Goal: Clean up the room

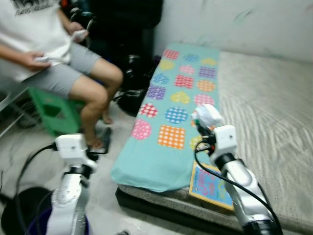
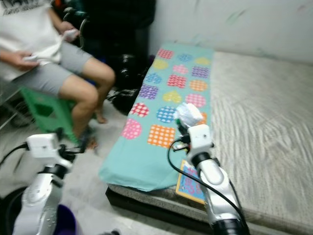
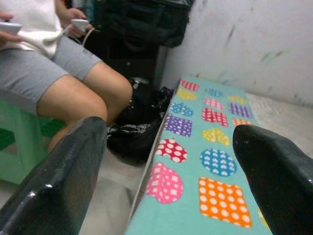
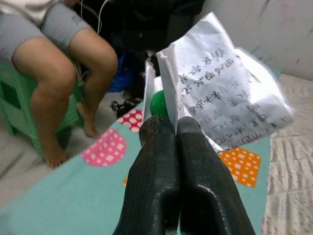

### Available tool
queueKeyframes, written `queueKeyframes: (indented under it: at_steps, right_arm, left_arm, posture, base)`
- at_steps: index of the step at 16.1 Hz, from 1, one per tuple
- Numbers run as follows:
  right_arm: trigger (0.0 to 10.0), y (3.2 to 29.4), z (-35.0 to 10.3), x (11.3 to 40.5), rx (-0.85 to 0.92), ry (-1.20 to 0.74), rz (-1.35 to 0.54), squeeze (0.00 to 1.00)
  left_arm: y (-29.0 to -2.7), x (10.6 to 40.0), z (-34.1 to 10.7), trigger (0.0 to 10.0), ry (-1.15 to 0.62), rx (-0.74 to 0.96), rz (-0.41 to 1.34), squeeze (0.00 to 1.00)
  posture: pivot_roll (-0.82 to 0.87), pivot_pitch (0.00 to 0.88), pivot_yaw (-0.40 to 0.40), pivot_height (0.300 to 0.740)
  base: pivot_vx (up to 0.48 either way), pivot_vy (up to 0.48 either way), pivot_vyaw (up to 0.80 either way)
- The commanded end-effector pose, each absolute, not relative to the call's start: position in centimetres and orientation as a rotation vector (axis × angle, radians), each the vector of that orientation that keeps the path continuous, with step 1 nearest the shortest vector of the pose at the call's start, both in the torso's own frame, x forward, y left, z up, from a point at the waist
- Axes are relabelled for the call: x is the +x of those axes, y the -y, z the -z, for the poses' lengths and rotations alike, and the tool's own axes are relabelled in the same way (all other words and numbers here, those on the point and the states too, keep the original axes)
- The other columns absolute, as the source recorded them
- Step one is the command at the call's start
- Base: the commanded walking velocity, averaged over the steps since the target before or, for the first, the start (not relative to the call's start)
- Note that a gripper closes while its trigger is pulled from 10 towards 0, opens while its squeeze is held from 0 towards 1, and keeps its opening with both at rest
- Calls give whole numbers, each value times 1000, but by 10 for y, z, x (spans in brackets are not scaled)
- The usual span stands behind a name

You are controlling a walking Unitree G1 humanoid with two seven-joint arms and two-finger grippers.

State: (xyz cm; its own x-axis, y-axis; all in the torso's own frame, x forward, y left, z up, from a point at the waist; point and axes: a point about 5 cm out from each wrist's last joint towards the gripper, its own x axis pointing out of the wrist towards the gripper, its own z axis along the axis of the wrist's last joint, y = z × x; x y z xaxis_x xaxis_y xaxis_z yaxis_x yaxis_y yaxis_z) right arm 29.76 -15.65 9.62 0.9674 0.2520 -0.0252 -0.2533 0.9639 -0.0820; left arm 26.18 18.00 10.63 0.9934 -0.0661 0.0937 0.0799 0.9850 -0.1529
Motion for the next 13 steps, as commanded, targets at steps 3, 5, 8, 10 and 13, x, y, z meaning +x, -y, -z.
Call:
queueKeyframes:
  at_steps: [3,5,8,10,13]
  right_arm:
    - [10000,152,-102,300,-79,5,-268,0]
    - [10000,151,-102,301,-78,4,-267,0]
    - [10000,151,-102,302,-79,4,-267,0]
    - [10000,150,-102,302,-79,3,-269,0]
    - [10000,150,-102,302,-78,4,-268,0]
  left_arm:
    - [-185,262,-108,10000,82,-136,67,0]
    - [-185,262,-108,10000,83,-136,62,0]
    - [-187,262,-109,10000,82,-135,53,0]
    - [-187,262,-109,10000,84,-131,55,0]
    - [-188,262,-110,10000,85,-126,51,0]
  posture:
    - [-5,39,-54,740]
    - [-4,44,-53,740]
    - [-2,51,-50,740]
    - [-2,54,-50,740]
    - [-2,57,-47,740]
  base:
    - [0,0,773]
    - [0,0,775]
    - [0,0,777]
    - [0,0,778]
    - [0,0,779]
